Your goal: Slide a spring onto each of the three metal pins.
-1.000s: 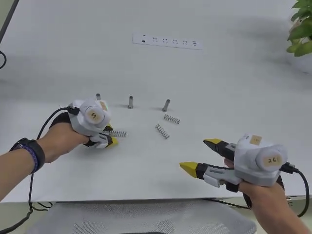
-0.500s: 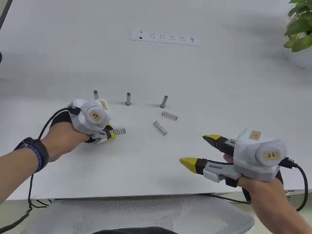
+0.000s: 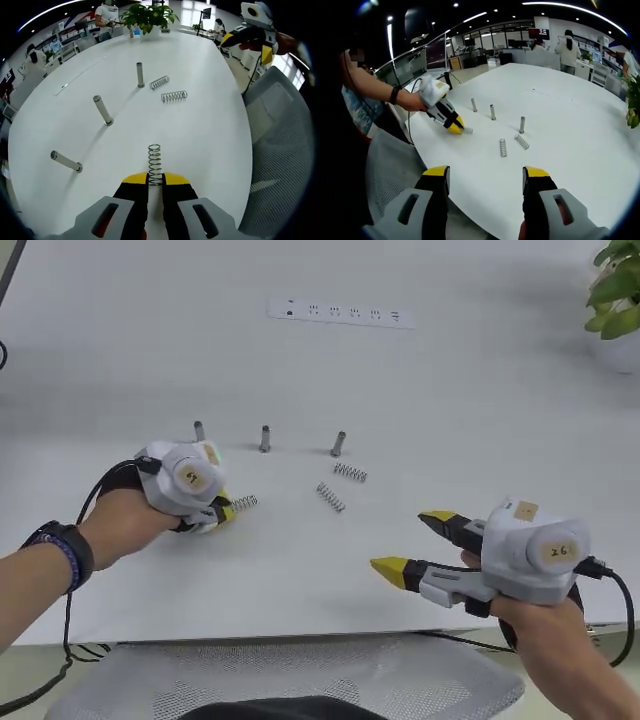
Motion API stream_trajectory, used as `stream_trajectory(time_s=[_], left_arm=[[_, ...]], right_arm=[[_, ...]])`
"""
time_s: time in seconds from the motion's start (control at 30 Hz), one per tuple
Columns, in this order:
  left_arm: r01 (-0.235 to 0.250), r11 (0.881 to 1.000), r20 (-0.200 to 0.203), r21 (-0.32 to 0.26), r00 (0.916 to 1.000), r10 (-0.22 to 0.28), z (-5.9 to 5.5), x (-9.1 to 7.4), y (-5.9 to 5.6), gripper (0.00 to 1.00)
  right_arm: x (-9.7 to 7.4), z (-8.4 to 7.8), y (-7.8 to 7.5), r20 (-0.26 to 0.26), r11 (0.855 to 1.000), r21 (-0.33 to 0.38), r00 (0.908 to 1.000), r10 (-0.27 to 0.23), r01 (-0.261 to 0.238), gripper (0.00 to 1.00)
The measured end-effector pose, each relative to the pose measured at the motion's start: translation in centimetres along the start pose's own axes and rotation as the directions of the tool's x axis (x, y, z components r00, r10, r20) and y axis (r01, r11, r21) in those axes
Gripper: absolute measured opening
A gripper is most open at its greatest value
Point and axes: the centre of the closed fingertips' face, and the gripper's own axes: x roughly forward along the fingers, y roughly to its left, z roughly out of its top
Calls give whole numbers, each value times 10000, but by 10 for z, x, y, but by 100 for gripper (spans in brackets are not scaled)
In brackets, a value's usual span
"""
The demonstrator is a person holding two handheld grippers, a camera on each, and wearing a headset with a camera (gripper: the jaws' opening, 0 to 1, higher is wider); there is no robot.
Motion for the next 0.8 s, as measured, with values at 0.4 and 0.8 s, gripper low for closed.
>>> stream_trajectory(time_s=[0.4,0.8], left_arm=[[-316,9995,412,10,9987,316,3,-26,-2,2],[-748,9972,806,35,9940,743,2,-53,-7,2]], right_arm=[[6,5,6,71,9994,-103,9995,319,-318,57],[13,13,14,110,9962,-420,9970,771,-766,55]])
